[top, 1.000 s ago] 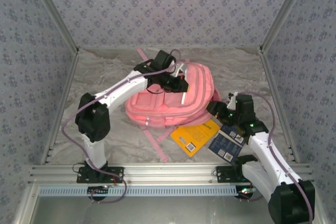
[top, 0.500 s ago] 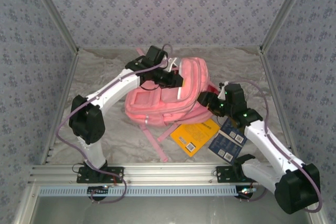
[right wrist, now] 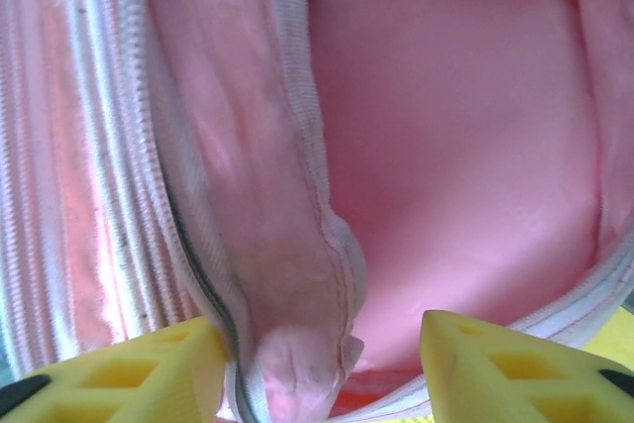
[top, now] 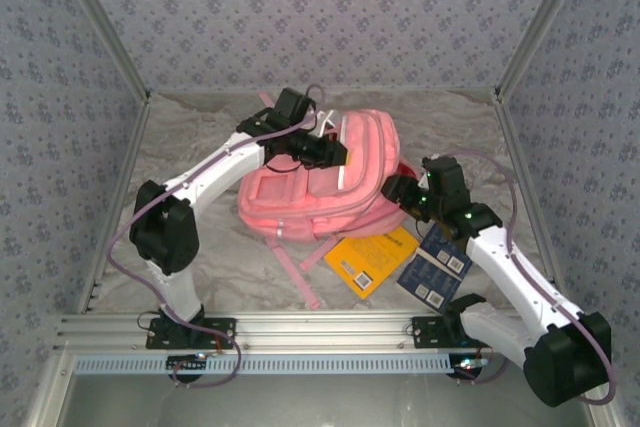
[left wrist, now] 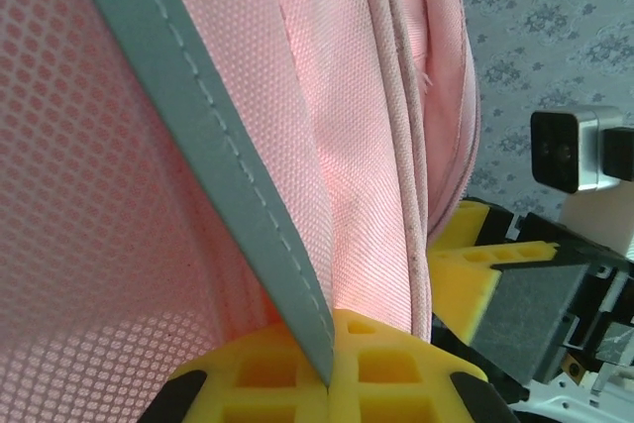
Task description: Pack the student bag
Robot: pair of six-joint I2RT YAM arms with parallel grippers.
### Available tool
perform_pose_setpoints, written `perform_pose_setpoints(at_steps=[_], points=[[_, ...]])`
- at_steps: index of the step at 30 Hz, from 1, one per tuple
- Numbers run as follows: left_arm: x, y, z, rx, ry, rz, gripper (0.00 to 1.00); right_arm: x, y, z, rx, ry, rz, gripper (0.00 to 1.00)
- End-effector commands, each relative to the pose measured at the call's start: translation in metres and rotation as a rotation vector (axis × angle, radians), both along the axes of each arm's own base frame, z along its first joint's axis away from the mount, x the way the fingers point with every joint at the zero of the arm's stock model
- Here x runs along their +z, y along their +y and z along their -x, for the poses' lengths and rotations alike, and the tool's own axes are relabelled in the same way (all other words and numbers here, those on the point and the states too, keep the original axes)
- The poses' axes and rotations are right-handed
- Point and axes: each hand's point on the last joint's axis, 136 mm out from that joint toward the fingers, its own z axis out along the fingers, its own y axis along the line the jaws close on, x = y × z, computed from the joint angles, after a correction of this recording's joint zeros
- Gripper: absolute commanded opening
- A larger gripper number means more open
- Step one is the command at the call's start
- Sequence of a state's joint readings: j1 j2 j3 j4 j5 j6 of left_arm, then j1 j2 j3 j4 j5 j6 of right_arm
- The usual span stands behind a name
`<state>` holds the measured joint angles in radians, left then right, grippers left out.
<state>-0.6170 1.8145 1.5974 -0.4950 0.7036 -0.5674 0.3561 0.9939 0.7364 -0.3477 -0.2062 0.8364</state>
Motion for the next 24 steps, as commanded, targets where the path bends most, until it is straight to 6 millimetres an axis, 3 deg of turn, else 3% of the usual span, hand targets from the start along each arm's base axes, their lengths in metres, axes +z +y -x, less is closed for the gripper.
perform_pose_setpoints(at_steps=[1,9,12,18,20,24], points=[[0.046,0.015,-0.011,0.044,-0.093,0.097,0.0,-0.019,-0.016,0.007,-0.025,0.075,0.119,0.51],[0.064,0.039,-0.026,0.113,-0.112,0.135,0.0,-0.049,-0.038,0.023,-0.032,0.135,0.197,0.35],[0.064,0.038,-0.024,0.106,-0.098,0.147,0.0,-0.025,-0.035,0.012,-0.031,0.04,0.168,0.27],[0.049,0.029,-0.024,0.108,-0.055,0.171,0.0,0.033,-0.013,0.001,-0.025,-0.055,0.182,0.29],[0.042,0.021,-0.021,0.096,-0.04,0.172,0.0,0.042,-0.011,-0.005,-0.071,-0.021,0.188,0.28],[0.034,0.01,-0.019,0.086,-0.027,0.173,0.0,0.039,-0.003,-0.015,-0.113,0.083,0.215,0.25]])
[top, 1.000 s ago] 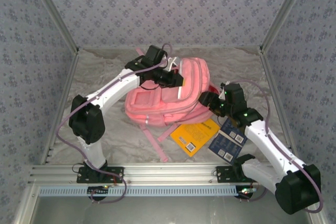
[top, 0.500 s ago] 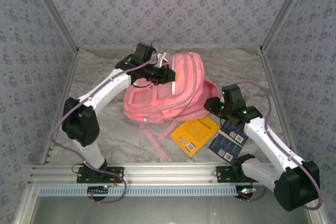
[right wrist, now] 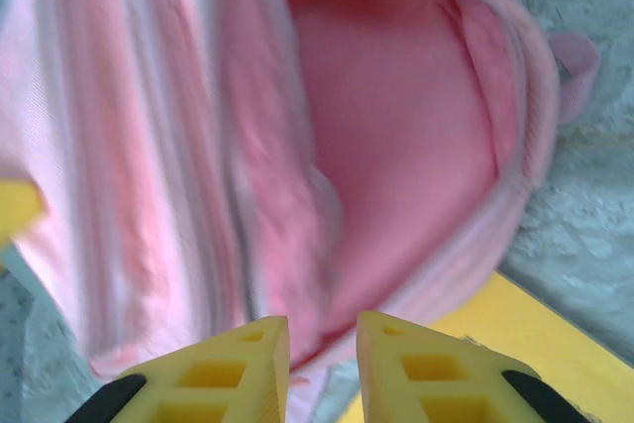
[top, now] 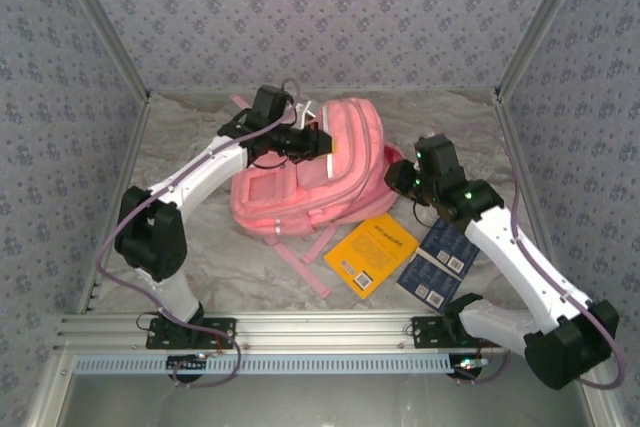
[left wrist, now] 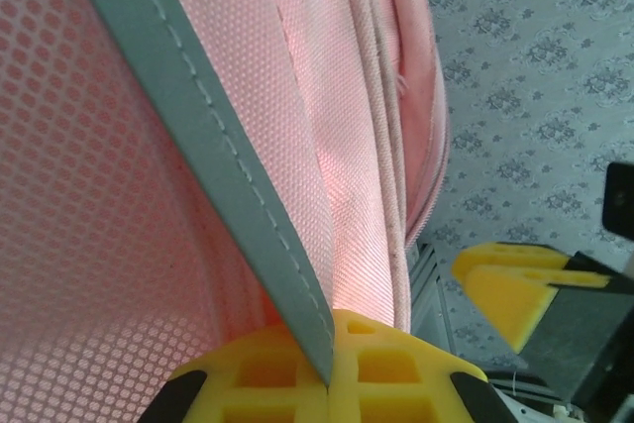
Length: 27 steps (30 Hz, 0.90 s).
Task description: Pack the student bag
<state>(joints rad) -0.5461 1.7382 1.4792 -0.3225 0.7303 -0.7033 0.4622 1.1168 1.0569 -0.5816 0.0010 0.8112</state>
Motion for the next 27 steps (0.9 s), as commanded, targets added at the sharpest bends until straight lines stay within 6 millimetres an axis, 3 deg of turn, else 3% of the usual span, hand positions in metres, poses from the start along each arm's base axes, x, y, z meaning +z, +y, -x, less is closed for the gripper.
perform_pose_setpoints(at_steps=[1,6,12,21,27], points=[[0.018,-0.015,0.001,-0.029,-0.048,0.071,0.0,-0.016,-0.005,-0.001,-0.089,0.11,0.056,0.25],[0.013,-0.018,0.0,-0.031,-0.035,0.071,0.0,-0.006,0.012,-0.017,-0.089,0.104,0.037,0.39],[0.013,-0.021,-0.002,-0.033,-0.032,0.079,0.0,-0.013,0.018,-0.026,-0.101,0.137,0.065,0.41],[0.027,-0.014,-0.005,-0.025,-0.049,0.094,0.0,-0.039,0.014,-0.031,-0.114,0.194,0.086,0.36],[0.032,-0.007,-0.005,-0.019,-0.057,0.094,0.0,-0.046,0.02,-0.038,-0.089,0.199,0.076,0.22]])
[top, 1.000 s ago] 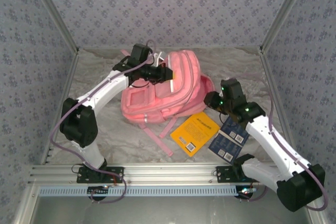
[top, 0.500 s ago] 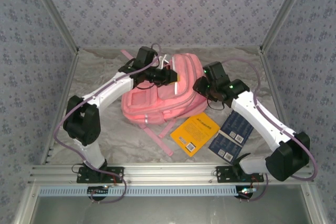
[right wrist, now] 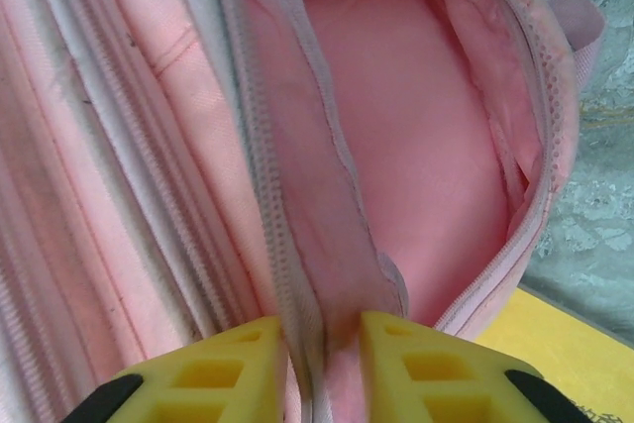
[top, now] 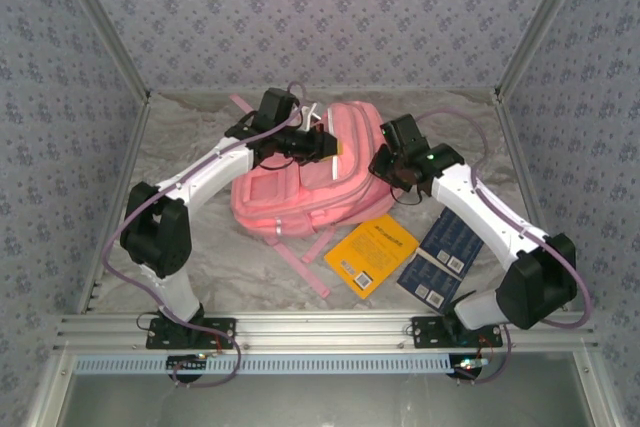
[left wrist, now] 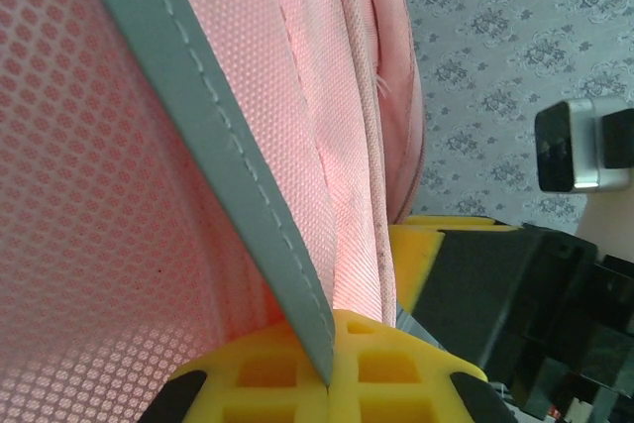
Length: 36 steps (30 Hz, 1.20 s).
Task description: Pack the student bag
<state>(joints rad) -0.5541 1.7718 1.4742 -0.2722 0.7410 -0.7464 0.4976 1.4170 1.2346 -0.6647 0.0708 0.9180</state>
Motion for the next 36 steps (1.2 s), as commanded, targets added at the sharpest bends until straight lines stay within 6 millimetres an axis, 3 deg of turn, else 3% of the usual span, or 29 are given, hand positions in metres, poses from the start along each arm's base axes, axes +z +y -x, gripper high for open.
perform_pose_setpoints(at_steps=[1,5,7,12,22,26,29,34,36], points=[[0.041,0.003,-0.002,-0.015,-0.087,0.076,0.0,-0.006,0.0,-0.002,0.002,0.011,0.0,0.2],[0.045,0.015,-0.007,0.008,-0.094,0.081,0.0,-0.005,0.004,-0.002,0.031,-0.002,-0.021,0.0],[0.047,0.022,-0.011,0.025,-0.096,0.081,0.0,0.008,0.009,-0.005,0.056,-0.057,-0.054,0.0],[0.058,0.046,-0.025,0.079,-0.105,0.102,0.0,0.026,0.029,0.009,0.217,-0.178,-0.168,0.0],[0.087,0.089,-0.041,0.179,-0.134,0.15,0.0,0.064,0.031,0.02,0.417,-0.543,-0.41,0.0],[0.096,0.091,-0.038,0.178,-0.139,0.175,0.0,0.103,0.047,0.031,0.55,-0.835,-0.561,0.0],[0.102,0.092,-0.034,0.173,-0.147,0.183,0.0,0.113,0.056,0.036,0.627,-0.873,-0.641,0.0],[0.111,0.095,-0.03,0.174,-0.162,0.192,0.0,0.147,0.066,0.037,0.703,-0.938,-0.907,0.0],[0.113,0.096,-0.029,0.174,-0.163,0.197,0.0,0.147,0.078,0.03,0.741,-0.85,-0.986,0.0]])
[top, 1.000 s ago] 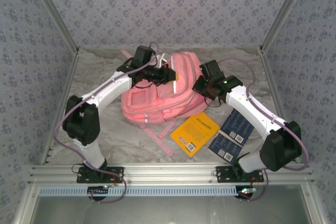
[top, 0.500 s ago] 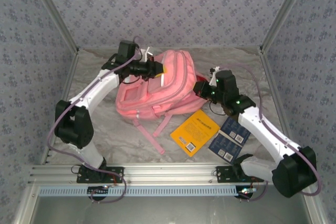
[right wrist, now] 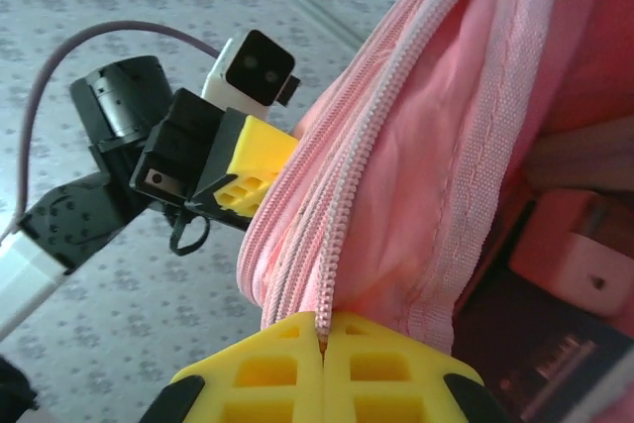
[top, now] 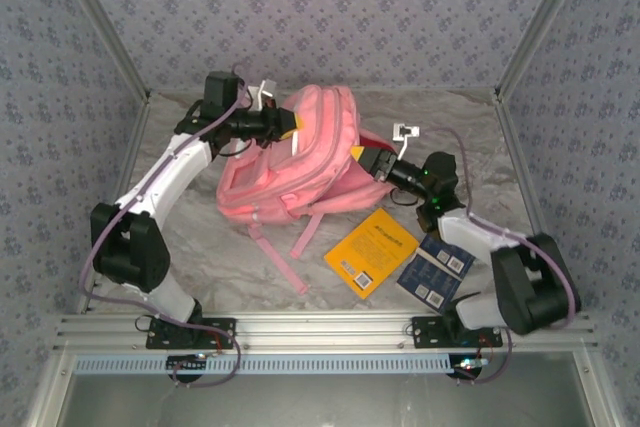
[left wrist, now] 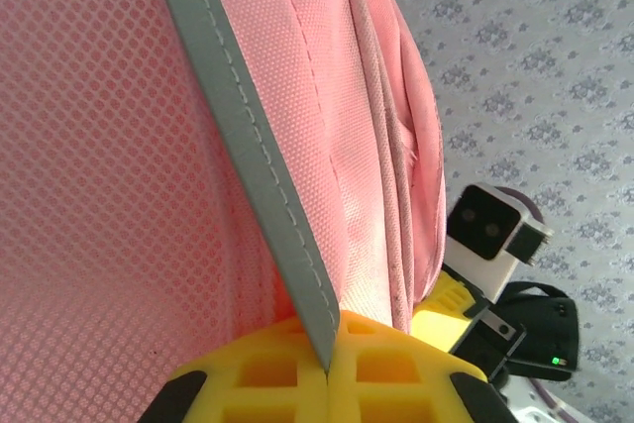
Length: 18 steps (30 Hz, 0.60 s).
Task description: Pack the student bag
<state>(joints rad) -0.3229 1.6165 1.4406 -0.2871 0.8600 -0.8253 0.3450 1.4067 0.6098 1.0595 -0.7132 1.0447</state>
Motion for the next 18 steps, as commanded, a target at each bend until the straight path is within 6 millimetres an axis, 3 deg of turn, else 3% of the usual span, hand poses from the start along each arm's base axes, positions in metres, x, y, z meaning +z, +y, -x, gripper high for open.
perform_pose_setpoints(at_steps=[1,7,12,18], points=[[0.053,0.007,-0.001,0.023,-0.174,0.061,0.0,0.062,0.016,0.022,0.214,-0.117,-0.165,0.0],[0.06,0.017,-0.002,0.048,-0.184,0.074,0.0,0.079,0.051,0.043,0.355,-0.172,-0.158,0.0],[0.064,0.039,-0.007,0.109,-0.186,0.092,0.0,0.102,0.048,0.052,0.352,-0.237,-0.178,0.0],[0.089,0.06,-0.008,0.162,-0.224,0.149,0.0,0.1,0.047,0.056,0.366,-0.223,-0.174,0.0]])
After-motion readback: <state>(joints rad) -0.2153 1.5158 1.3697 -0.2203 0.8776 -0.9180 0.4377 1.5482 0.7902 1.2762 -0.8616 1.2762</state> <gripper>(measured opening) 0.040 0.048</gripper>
